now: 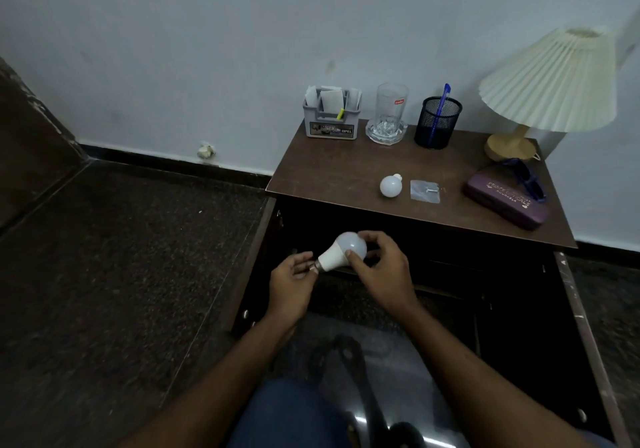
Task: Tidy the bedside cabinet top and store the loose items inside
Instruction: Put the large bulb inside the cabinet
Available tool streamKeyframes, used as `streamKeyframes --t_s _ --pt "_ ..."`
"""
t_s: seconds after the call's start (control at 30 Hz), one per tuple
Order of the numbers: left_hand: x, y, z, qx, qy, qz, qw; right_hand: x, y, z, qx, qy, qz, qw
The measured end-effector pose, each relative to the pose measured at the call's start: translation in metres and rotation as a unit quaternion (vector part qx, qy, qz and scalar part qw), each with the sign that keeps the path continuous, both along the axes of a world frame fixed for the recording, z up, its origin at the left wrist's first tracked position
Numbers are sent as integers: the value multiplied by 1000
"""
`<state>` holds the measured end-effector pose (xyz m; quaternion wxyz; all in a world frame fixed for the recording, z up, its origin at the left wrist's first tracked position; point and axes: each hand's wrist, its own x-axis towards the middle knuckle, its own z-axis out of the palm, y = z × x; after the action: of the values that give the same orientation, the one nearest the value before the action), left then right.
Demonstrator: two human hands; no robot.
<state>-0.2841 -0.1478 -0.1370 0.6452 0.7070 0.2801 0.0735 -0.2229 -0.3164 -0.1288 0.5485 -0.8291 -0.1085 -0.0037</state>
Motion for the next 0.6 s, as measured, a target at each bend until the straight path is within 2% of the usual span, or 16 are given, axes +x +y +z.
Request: streamKeyframes --t_s 0.17,0.33,0.6 --pt "21 1 -24 35 50 70 996 5 4 -31 2 67 -31 997" --pt "61 2 -33 8 61 106 992 34 19 -50 -13 85 -93 992" --pt "130 11 -46 62 108 4 992 103 58 -67 15 196 -145 970"
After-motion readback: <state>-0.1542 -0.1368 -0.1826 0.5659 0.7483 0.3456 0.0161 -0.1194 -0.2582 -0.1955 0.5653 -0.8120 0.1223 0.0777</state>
